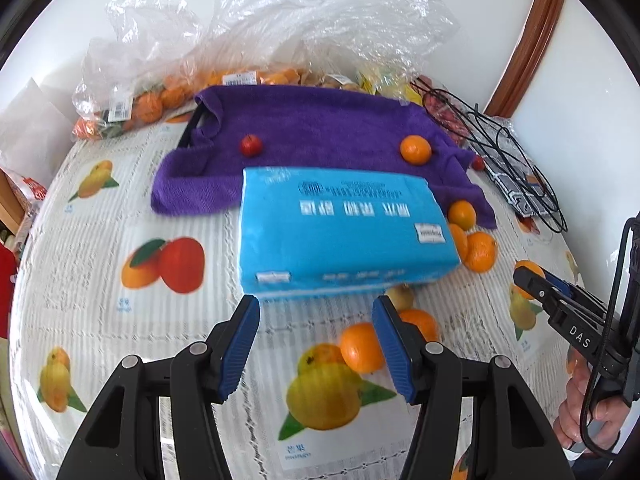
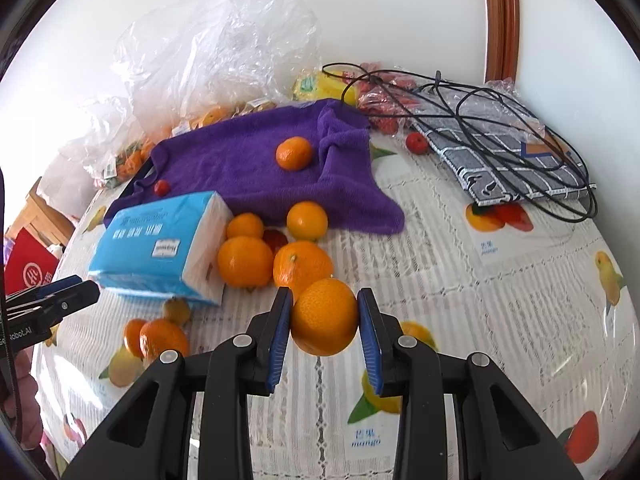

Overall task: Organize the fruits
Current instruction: 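Grasp a mandarin with the left gripper while the right grasps another mandarin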

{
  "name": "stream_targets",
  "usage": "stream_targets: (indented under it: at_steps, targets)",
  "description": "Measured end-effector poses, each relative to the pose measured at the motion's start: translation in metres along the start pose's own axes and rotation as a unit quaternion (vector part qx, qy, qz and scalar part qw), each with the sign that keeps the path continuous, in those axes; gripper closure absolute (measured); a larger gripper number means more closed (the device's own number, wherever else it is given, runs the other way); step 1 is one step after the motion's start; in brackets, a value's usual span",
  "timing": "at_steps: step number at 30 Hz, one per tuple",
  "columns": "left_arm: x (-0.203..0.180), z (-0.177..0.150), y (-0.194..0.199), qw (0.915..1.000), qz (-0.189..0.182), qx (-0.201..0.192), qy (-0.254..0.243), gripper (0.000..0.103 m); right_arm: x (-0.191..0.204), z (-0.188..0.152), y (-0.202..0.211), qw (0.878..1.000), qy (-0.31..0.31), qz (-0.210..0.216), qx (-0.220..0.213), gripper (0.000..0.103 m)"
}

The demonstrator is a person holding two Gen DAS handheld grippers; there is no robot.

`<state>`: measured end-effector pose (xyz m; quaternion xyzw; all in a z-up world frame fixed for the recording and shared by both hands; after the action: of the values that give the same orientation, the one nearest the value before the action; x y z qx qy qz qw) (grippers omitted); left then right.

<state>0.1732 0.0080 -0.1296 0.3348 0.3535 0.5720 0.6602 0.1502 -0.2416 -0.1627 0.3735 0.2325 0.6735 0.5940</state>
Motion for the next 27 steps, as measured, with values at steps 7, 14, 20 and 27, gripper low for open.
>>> stream_targets:
  at_steps: [7,14,20,27]
  targets:
    - [-0.013,-0.016,-0.021,0.9996,-0.004,0.028,-0.007,0.046,0.006,-0.019,-0.003,1.000,0.012,0.003,0.013,0.070]
    - [-0.017,-0.022,-0.030,0.9991,-0.018,0.033,-0.021,0.044,0.010,-0.025,-0.003,1.000,0.008,0.002,0.021,0.070]
    - [-0.018,-0.025,-0.033,0.9983,-0.035,0.037,-0.028,0.044,0.018,-0.028,-0.012,0.999,0.013,0.013,0.027,0.070]
    - [-0.031,-0.031,-0.038,0.9978,-0.033,0.032,-0.048,0.056,0.020,-0.035,-0.020,0.999,0.018,0.018,0.036,0.070]
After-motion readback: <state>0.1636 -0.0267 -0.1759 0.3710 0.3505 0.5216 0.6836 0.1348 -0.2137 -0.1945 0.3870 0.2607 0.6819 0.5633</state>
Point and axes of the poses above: each gripper's, at about its wrist camera, not at the fingertips, and y roughly against the way its jaws point, x to its left, z to its top, the point moved 1 cm from there along -y, roughly the way its jaws point, and after that the axes turned 4 degrees about z, right-handed, at the moved point
